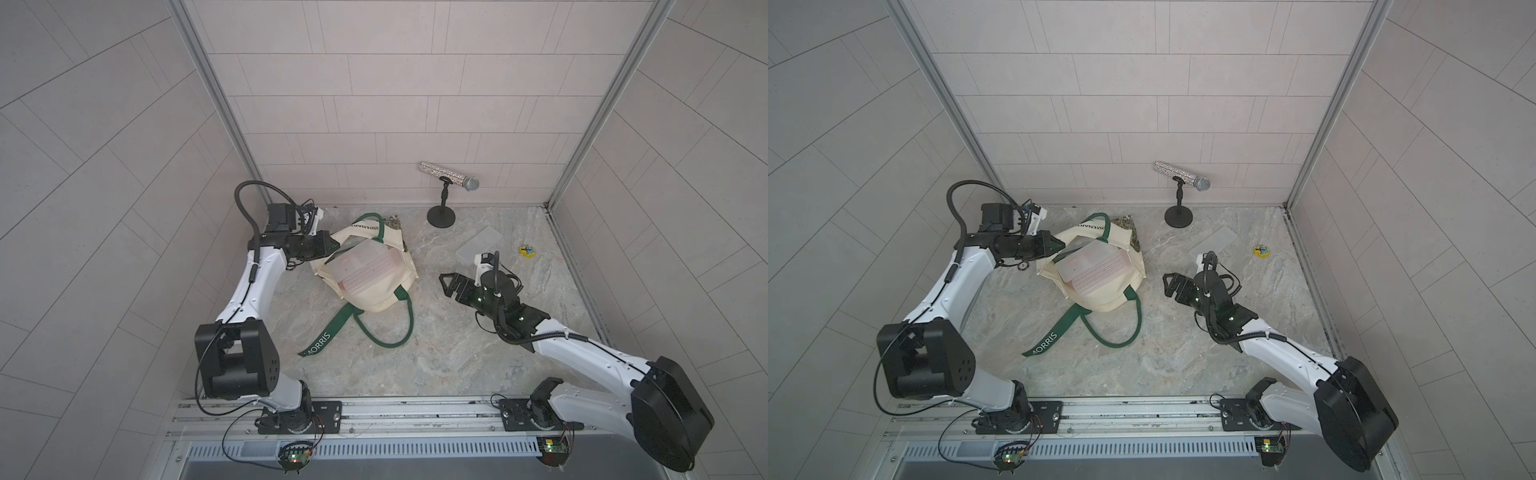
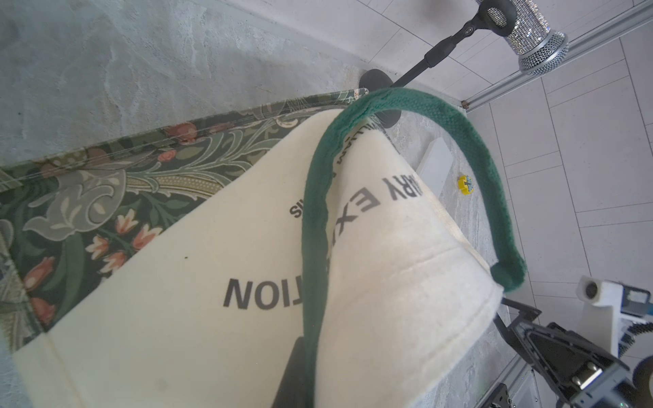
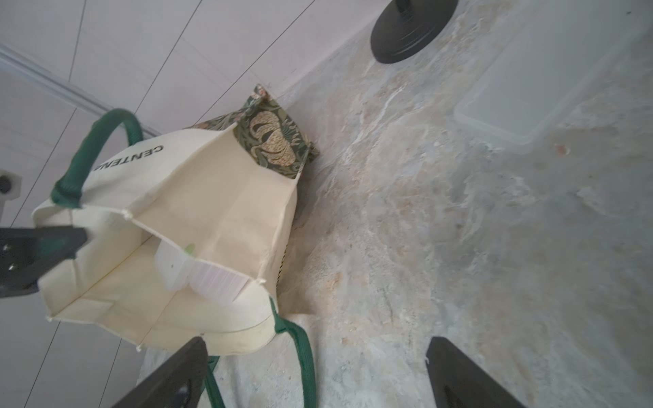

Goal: Take out the pencil case from the canvas bag
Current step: Place the pencil case at the center of the board, then pick up the pencil case from the canvas bag.

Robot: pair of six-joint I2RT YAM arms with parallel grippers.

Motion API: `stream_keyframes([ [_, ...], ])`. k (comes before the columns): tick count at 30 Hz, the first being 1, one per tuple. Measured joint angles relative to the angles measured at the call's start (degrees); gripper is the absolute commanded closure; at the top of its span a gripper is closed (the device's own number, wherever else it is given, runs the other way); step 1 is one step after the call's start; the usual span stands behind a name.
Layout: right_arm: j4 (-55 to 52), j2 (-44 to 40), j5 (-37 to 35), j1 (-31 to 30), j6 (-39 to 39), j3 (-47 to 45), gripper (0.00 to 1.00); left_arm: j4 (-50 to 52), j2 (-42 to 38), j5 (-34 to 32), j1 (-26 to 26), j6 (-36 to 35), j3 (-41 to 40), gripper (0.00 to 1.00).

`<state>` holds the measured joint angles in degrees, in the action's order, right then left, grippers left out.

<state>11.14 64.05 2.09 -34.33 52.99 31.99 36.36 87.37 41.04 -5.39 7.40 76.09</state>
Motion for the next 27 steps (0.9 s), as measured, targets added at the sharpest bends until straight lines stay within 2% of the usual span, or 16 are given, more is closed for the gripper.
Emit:
stream_keyframes([
  [8, 2.9, -0.7, -4.9, -9.6, 0.1, -0.7, 0.01, 8.5, 5.9, 0.3, -0.2, -2.4, 9.8, 1.0],
  [12, 5.3, 0.6, -6.4, -13.5, 0.7, -0.7, 0.0, 10.3, 6.7, 0.6, -0.3, -2.5, 11.0, 1.0],
  [20, 8.2, 10.6, -7.4, -20.1, 1.8, 4.5, 0.0, 11.1, 6.7, 1.2, -0.3, -2.4, 11.0, 1.0],
  [27, 11.6, 20.1, -7.2, -22.8, 4.3, 11.6, 0.01, 11.7, 7.0, 1.4, -0.3, -2.4, 11.8, 1.0],
])
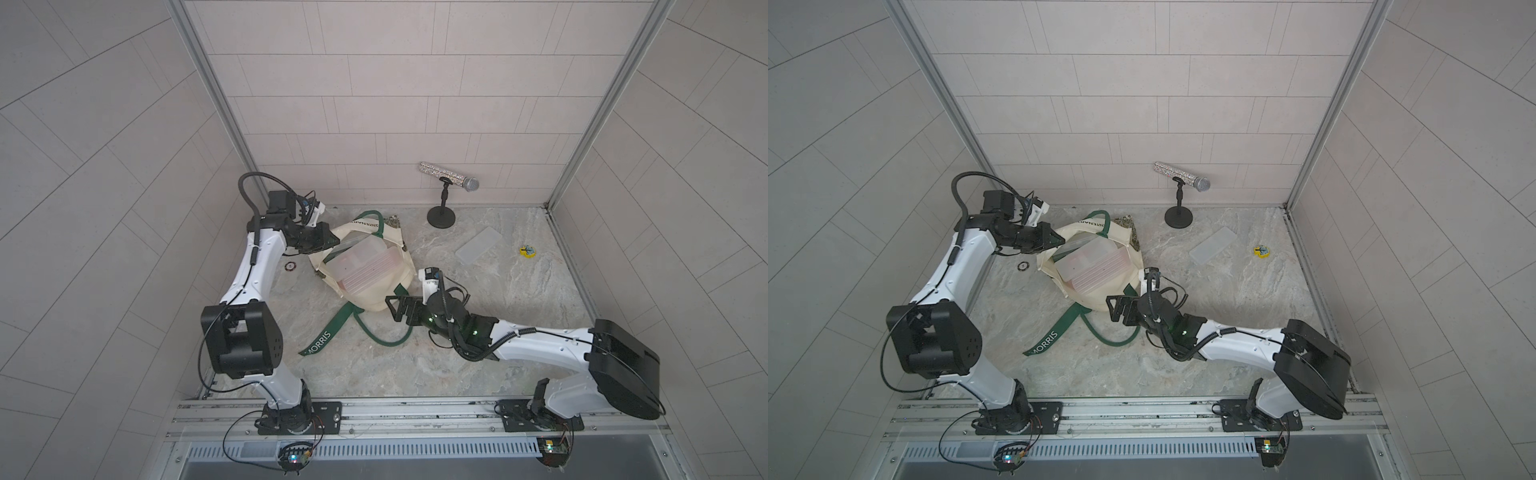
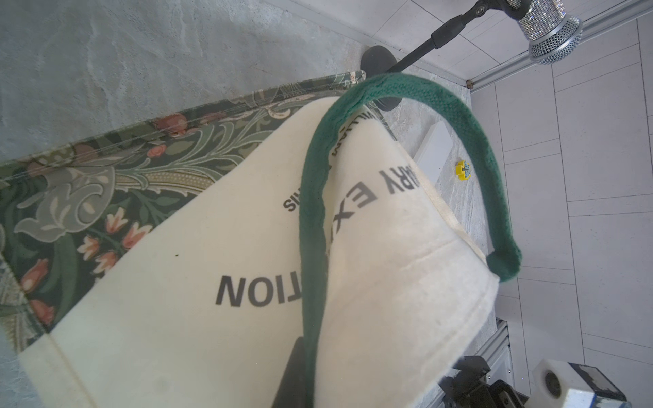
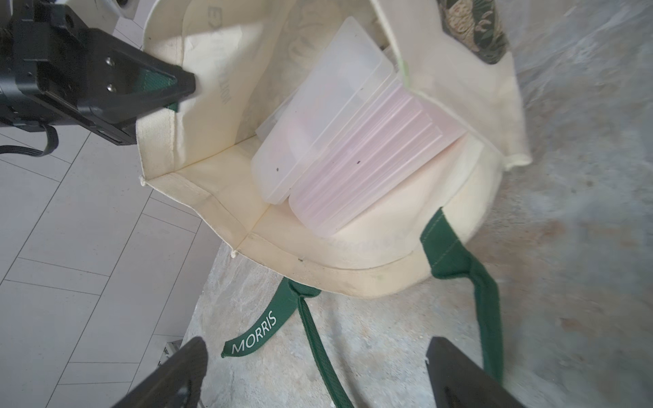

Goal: Take out the pencil case from the canvas bag
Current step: Pick up the pencil case from the canvas bag.

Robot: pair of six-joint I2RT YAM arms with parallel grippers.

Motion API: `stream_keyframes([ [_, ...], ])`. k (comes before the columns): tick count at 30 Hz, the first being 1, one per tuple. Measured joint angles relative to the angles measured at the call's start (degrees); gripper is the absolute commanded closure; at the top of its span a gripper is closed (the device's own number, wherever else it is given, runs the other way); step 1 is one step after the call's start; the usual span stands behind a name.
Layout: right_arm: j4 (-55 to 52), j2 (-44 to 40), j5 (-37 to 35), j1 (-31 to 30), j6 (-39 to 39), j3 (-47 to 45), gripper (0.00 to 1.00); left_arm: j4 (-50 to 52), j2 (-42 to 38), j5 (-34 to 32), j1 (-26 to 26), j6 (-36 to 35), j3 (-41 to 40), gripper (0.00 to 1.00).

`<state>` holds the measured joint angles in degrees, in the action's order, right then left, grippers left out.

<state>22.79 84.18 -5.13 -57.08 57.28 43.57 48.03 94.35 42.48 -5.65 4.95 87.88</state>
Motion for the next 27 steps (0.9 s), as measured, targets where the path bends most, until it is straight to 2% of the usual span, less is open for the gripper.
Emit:
stream_keyframes([
  [16, 10.1, 25.4, -0.7, -1.0, 12.4, 14.5, 0.04, 0.8, -0.1, 0.3, 0.0, -3.9, 0.0, 1.0],
  [27, 6.9, 33.4, -6.2, -0.4, 20.6, 23.4, 0.06, 0.7, -2.0, 1.2, 0.0, -4.6, -1.7, 1.0],
])
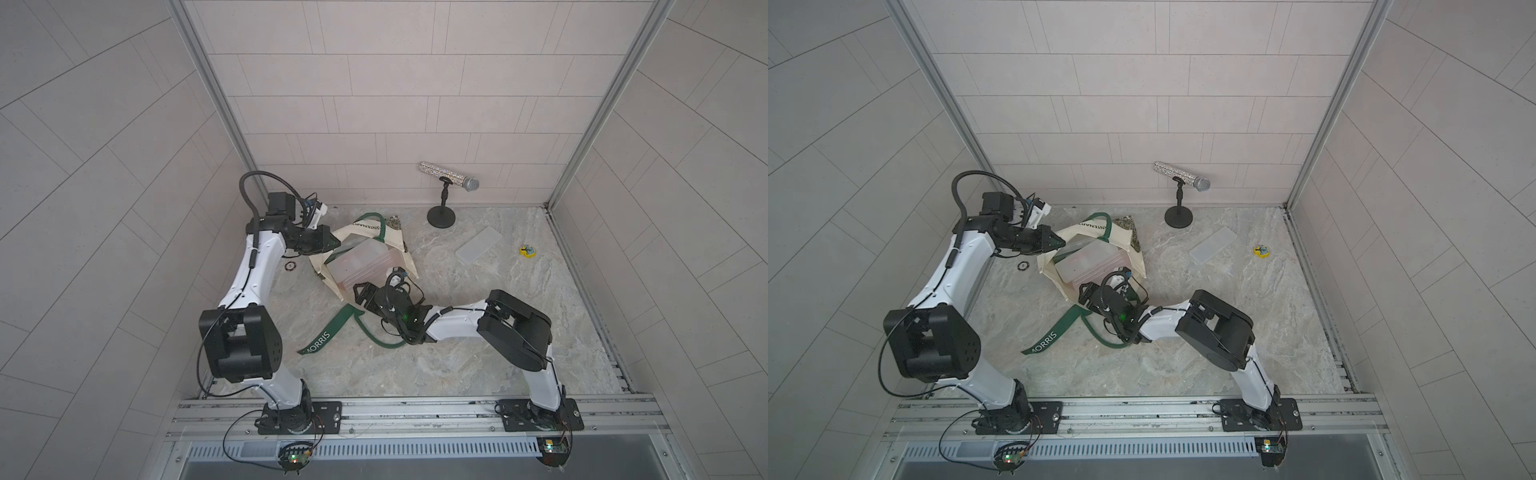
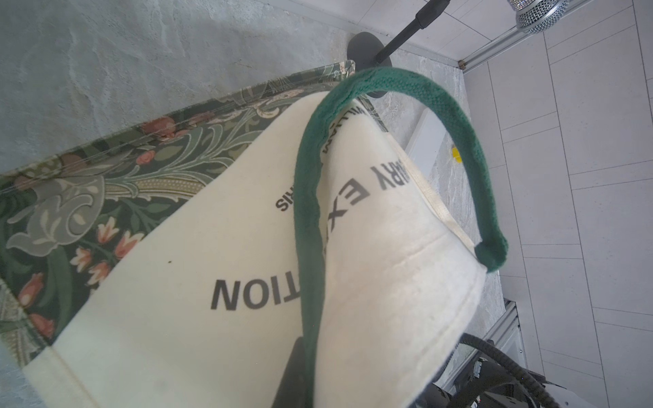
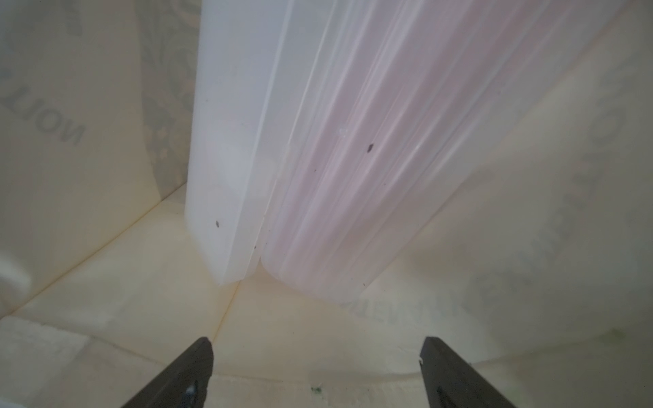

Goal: Take out the pencil case from the canvas bag
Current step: Pick up the pencil case from the canvas bag.

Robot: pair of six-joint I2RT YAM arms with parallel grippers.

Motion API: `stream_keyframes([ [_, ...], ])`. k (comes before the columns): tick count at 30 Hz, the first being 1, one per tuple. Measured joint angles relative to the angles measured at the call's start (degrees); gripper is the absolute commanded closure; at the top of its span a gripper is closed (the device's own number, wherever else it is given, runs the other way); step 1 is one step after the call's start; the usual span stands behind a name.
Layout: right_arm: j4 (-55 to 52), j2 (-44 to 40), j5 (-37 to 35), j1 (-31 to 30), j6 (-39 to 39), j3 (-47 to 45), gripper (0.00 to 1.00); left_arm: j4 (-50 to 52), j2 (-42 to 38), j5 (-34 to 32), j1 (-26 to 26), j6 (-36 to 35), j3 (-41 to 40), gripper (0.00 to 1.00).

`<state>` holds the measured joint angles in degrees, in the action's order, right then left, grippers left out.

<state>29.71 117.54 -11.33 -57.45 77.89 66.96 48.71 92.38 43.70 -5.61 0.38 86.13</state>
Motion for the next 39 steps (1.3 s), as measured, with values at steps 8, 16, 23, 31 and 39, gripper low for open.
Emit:
stream_keyframes([
  [8, -2.8, 4.8, -0.7, 1.9, 3.9, 4.7, 0.07, -0.2, -0.7, 1.0, 0.3, -0.1, -1.2, 1.0],
  [16, -4.7, 5.7, -0.7, 3.4, 5.5, 8.1, 0.07, -0.2, -1.3, 2.3, 0.8, -1.0, -2.2, 1.0],
  [23, -7.8, 7.3, 0.4, 4.2, 7.3, 11.5, 0.05, 0.3, -2.0, 2.7, 1.0, -2.0, -2.5, 1.0],
  [31, -10.0, 10.1, 2.8, 5.6, 9.5, 15.2, 0.04, 1.2, -2.0, 3.8, 1.4, -3.3, -2.5, 1.0],
  [39, -8.0, 10.8, 3.3, 6.1, 10.6, 15.4, 0.03, 1.3, -2.1, 4.1, 1.5, -4.1, -2.9, 1.0],
])
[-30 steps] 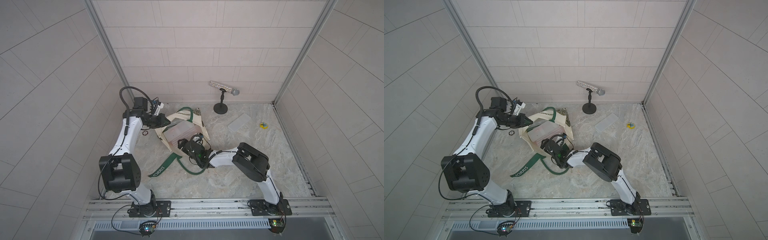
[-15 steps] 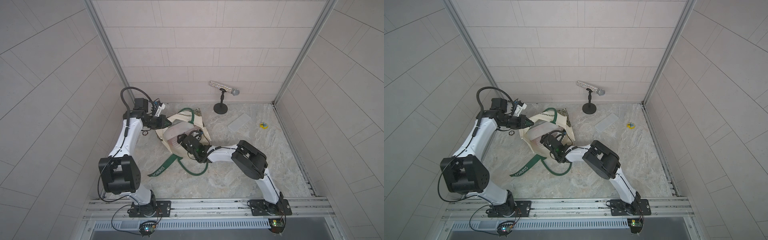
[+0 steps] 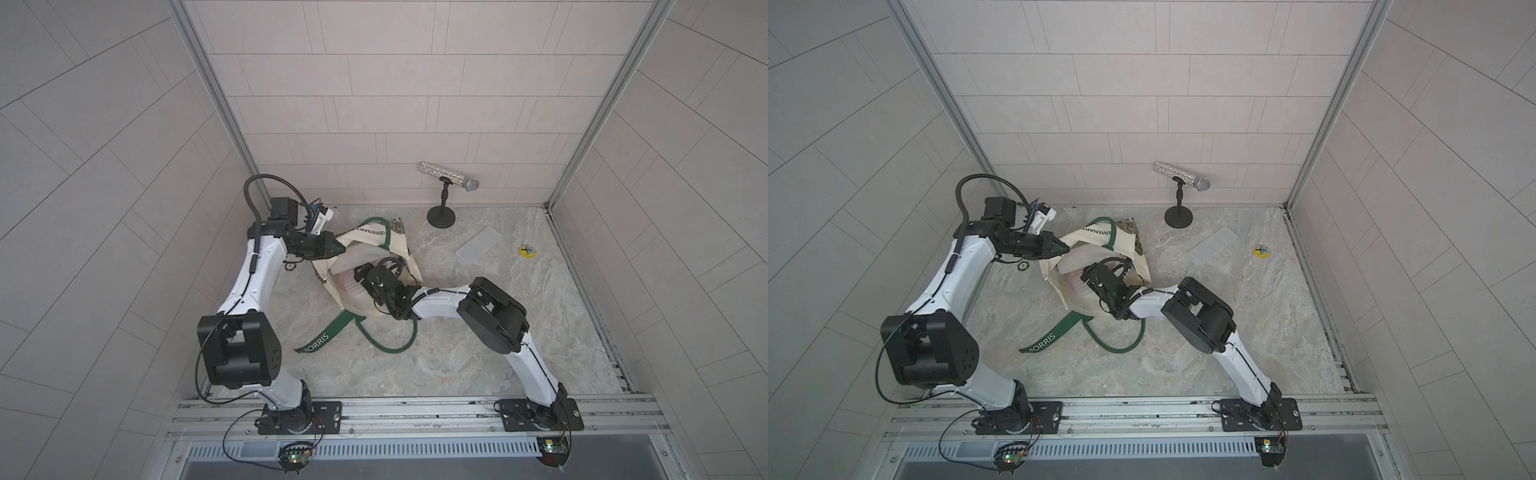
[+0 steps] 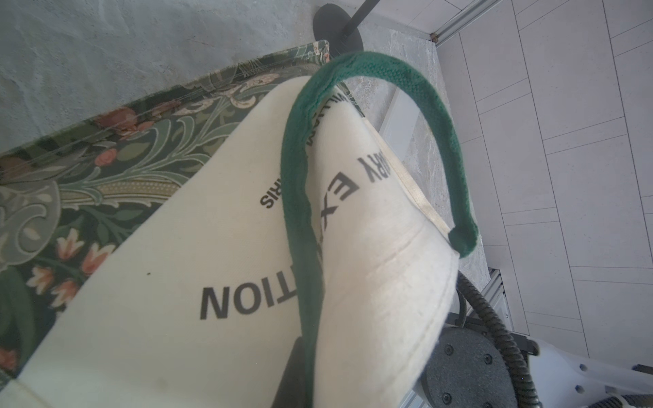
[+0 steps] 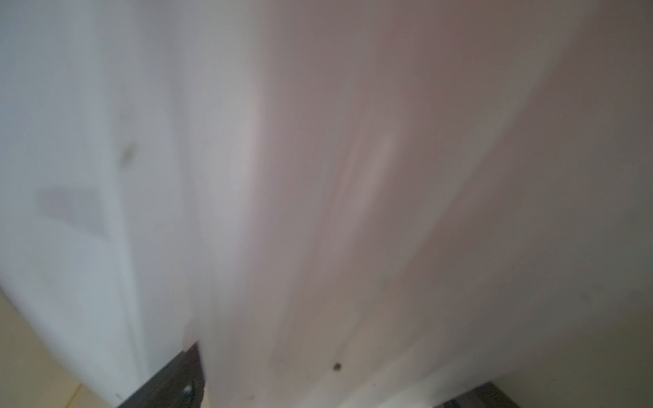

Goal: Take out the pencil case from the canvas bag
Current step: Pick up the pencil case from the canvas bag.

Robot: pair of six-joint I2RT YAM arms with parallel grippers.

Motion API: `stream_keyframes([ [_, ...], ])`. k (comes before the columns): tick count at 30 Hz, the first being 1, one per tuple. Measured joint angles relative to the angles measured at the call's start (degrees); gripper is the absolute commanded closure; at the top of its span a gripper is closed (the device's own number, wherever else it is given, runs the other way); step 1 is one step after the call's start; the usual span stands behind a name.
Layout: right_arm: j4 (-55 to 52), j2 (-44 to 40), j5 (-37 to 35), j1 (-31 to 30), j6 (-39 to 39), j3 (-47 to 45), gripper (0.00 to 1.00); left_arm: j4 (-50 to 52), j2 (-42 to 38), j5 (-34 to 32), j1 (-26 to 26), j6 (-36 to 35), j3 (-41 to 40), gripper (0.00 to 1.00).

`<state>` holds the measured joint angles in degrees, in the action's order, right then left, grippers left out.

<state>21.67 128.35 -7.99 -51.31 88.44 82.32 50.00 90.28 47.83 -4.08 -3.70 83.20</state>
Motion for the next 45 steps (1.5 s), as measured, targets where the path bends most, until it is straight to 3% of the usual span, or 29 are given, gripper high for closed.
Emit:
stream_keyframes([
  [4, 0.7, 0.2, -0.3, 0.0, 0.4, 0.0, 0.07, 0.0, -0.1, 0.1, 0.0, -0.2, 0.0, 1.0],
  [10, 3.3, 0.7, -0.5, 0.0, 2.2, -0.6, 0.25, 0.1, -0.4, 0.1, 0.0, -0.3, -0.3, 1.0],
  [15, 7.6, 0.8, -0.4, 0.2, 2.5, -2.9, 0.32, 0.1, -0.4, 0.1, 0.0, -0.4, -0.3, 1.0],
  [26, 7.8, -3.5, 0.5, 0.5, -5.6, -8.1, 0.34, 0.8, -0.9, 0.3, 0.5, -0.4, -0.3, 1.0],
  [39, -4.8, -6.7, 1.5, 0.0, -20.6, -4.5, 0.34, 0.9, -0.9, 0.4, 0.6, -0.4, -0.3, 1.0],
  [45, -3.0, -10.2, 5.1, 0.6, -24.9, -9.6, 0.34, 0.9, -0.9, 0.4, 0.7, -0.4, -0.3, 1.0],
])
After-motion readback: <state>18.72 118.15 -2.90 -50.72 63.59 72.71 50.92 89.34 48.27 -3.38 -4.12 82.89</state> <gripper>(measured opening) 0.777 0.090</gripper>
